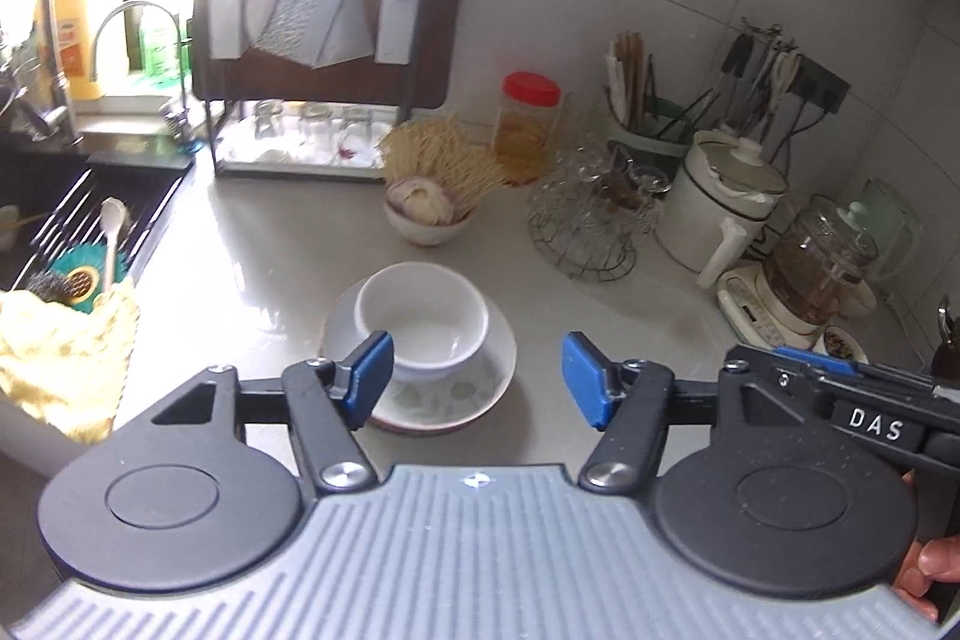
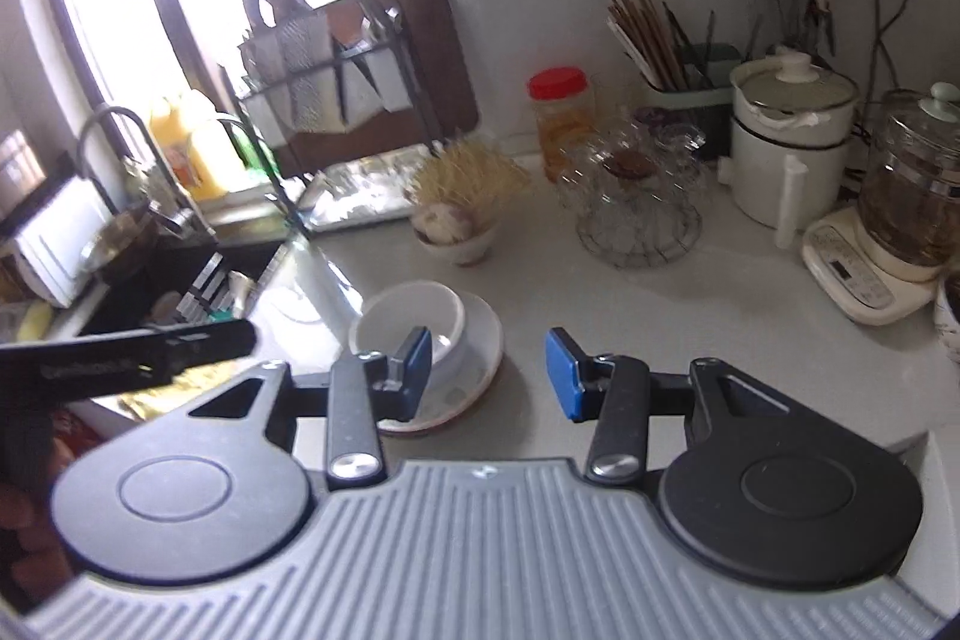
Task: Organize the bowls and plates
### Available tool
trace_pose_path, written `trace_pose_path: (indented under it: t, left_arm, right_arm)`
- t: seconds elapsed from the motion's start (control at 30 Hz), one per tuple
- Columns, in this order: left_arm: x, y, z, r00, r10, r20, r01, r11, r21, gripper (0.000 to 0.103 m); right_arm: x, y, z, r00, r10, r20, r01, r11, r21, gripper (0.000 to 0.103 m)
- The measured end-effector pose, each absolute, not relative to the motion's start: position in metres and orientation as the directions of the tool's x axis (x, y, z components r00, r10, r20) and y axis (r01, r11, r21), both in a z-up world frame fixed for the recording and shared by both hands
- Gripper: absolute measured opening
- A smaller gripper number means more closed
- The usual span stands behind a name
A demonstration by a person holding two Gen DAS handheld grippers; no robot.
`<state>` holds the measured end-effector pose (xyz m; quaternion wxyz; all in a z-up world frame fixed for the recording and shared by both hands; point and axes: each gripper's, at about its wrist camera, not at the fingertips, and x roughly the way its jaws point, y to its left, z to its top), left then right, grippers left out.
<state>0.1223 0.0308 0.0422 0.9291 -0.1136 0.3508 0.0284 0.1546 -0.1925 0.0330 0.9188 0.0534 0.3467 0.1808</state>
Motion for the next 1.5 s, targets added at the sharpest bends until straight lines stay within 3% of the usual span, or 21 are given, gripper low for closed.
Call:
trace_pose_path:
  t: [0.27, 0.47, 0.67, 0.77, 1.5]
  left_arm:
    - [0.103, 0.035, 0.032, 0.715, 0.013, -0.699, -0.191, 0.965, -0.177, 0.084]
    - [0.092, 0.036, 0.026, 0.688, 0.039, -0.724, -0.222, 0.962, -0.159, 0.094]
    - [0.089, 0.034, 0.028, 0.688, 0.073, -0.722, -0.232, 0.965, -0.123, 0.099]
    - [0.089, 0.035, 0.028, 0.682, 0.068, -0.728, -0.235, 0.963, -0.13, 0.099]
    - [0.094, 0.041, 0.023, 0.651, 0.06, -0.757, -0.217, 0.97, -0.109, 0.1]
  right_arm:
    - [0.145, -0.184, 0.024, 0.637, 0.413, -0.651, -0.343, 0.908, 0.241, 0.046]
    - [0.139, -0.185, 0.02, 0.637, 0.4, -0.659, -0.333, 0.914, 0.233, 0.077]
    - [0.139, -0.184, 0.024, 0.661, 0.385, -0.644, -0.339, 0.919, 0.201, 0.081]
    - [0.14, -0.185, 0.025, 0.674, 0.371, -0.639, -0.329, 0.925, 0.191, 0.098]
    - [0.136, -0.181, 0.025, 0.687, 0.367, -0.627, -0.322, 0.927, 0.191, 0.1]
